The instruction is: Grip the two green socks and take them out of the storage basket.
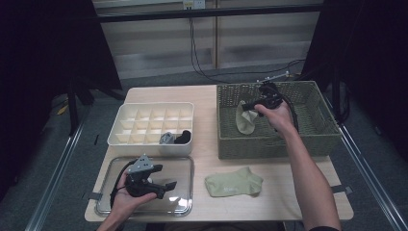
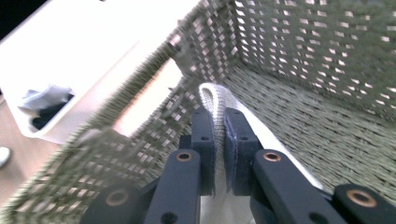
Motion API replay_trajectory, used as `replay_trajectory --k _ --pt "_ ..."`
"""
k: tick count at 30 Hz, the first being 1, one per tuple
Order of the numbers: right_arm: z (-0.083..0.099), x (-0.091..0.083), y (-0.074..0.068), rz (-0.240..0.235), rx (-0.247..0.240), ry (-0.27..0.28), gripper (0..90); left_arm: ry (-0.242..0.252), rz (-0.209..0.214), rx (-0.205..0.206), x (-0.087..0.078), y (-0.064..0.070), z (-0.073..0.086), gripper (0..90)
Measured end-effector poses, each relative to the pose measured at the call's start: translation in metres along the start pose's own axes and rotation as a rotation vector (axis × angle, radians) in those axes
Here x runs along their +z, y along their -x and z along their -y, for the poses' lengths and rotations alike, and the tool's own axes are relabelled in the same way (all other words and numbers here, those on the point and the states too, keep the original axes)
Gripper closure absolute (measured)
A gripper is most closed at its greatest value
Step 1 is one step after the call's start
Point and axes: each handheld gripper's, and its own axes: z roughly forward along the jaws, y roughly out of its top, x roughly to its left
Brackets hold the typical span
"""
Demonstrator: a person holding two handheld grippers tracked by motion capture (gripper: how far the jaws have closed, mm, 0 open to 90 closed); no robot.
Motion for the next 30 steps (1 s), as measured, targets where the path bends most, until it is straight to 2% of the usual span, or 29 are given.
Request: replay_trajectory --k 8,16,30 --pt "0.004 -0.02 -0.006 -0.036 0.002 0.073 84.6 0.001 -0.001 -0.005 0.0 0.001 0.0 14.0" --pt "0.007 -0.036 -0.01 -0.051 -0.005 0.124 84.6 0.001 -0.001 0.001 0.002 0.001 -0.001 14.0" --pt "0.006 -0.059 -0.024 -0.067 -0.035 0.165 84.5 0.008 0.012 0.005 0.004 0.003 -0.002 12.4"
